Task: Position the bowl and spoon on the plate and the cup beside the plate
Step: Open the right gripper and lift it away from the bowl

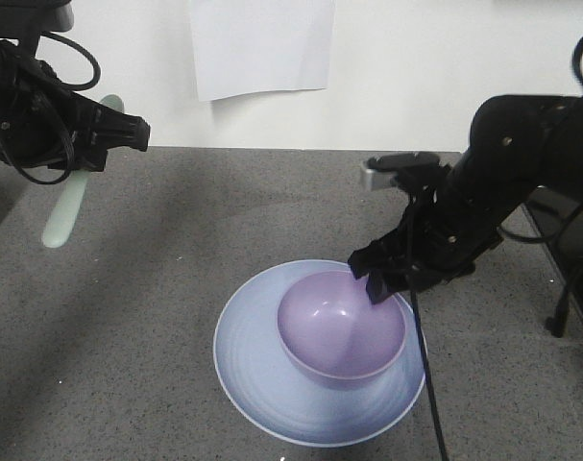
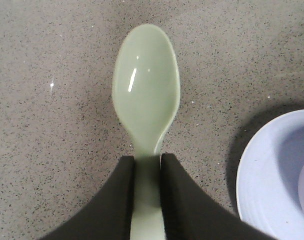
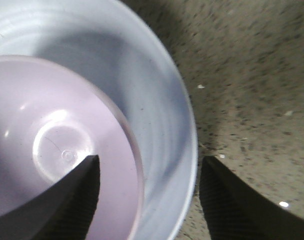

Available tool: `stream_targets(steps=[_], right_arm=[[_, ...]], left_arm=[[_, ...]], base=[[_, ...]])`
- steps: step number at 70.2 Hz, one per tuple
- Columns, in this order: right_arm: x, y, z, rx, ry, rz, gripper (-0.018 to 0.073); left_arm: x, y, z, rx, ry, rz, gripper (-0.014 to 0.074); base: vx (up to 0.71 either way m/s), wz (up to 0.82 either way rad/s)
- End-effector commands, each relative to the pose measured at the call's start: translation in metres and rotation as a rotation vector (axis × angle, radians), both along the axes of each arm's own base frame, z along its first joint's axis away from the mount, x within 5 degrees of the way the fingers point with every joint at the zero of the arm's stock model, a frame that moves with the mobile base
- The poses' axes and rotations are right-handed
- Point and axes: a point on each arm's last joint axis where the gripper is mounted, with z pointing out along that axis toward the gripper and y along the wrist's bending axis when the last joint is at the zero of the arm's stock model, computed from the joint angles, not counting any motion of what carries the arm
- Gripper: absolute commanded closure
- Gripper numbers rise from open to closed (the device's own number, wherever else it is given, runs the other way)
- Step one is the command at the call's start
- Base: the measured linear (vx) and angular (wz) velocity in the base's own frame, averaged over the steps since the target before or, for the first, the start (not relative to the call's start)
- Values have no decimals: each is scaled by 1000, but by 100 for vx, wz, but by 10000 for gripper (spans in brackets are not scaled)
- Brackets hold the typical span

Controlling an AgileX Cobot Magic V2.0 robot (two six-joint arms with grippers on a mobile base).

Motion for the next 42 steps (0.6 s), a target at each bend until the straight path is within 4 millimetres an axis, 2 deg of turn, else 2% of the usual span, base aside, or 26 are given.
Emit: stream_targets(steps=[1,11,26,42], right_arm=[[-9,-7,47,31,-167,-10,106],[-23,-14,74,37,-255,-14,106],[-56,-35,118,12,-416,-85,106],[-89,-54,147,-22,-510,-128,106]], left_arm=[[-7,2,21,-39,-100,-7,603],[-7,2,21,-39,-100,-7,603],[-8,2,20,-35,-92,-6,603],[-9,3,20,-29,-77,-3,603]], base=[[0,0],[0,0],[0,0],[0,0]])
